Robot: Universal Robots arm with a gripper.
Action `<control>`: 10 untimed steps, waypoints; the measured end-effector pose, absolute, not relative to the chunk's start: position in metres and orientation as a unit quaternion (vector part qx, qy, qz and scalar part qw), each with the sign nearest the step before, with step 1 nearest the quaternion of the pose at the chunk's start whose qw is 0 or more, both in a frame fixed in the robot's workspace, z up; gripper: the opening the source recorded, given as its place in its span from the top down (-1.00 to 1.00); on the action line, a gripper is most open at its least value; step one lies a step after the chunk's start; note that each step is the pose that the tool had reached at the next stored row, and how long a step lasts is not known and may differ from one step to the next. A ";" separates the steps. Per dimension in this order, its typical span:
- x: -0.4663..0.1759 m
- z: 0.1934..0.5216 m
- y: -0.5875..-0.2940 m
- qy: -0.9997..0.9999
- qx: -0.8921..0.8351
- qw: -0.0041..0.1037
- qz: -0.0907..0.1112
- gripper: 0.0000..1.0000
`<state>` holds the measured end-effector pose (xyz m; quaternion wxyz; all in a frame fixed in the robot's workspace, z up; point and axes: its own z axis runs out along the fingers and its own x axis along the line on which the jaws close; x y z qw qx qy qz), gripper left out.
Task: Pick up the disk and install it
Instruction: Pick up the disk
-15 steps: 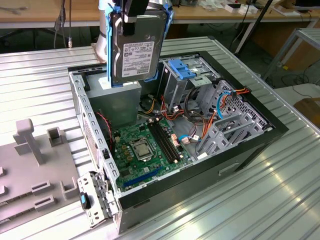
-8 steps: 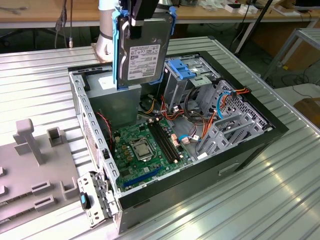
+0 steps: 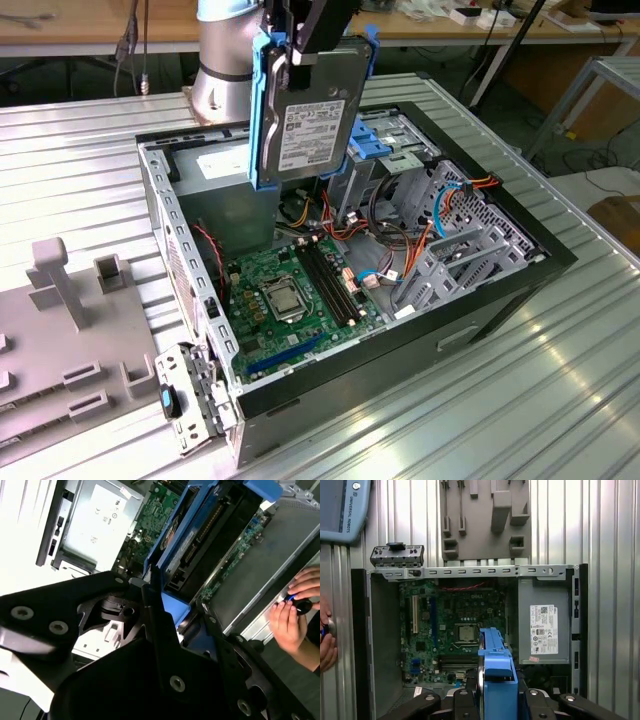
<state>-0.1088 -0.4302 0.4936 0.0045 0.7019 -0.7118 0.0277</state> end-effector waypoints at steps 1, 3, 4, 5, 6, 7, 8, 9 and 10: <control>-0.108 0.493 -0.433 -0.712 0.702 0.005 0.028 0.25; -0.107 0.493 -0.441 -0.712 0.702 0.005 0.028 0.25; -0.107 0.493 -0.441 -0.712 0.702 0.005 0.028 0.25; -0.107 0.493 -0.441 -0.712 0.702 0.005 0.028 0.25; -0.107 0.493 -0.441 -0.712 0.702 0.005 0.028 0.25; -0.107 0.493 -0.441 -0.712 0.702 0.005 0.028 0.25; -0.107 0.493 -0.441 -0.712 0.702 0.005 0.028 0.25; -0.106 0.493 -0.441 -0.712 0.702 0.005 0.028 0.25; -0.106 0.493 -0.441 -0.712 0.702 0.005 0.028 0.25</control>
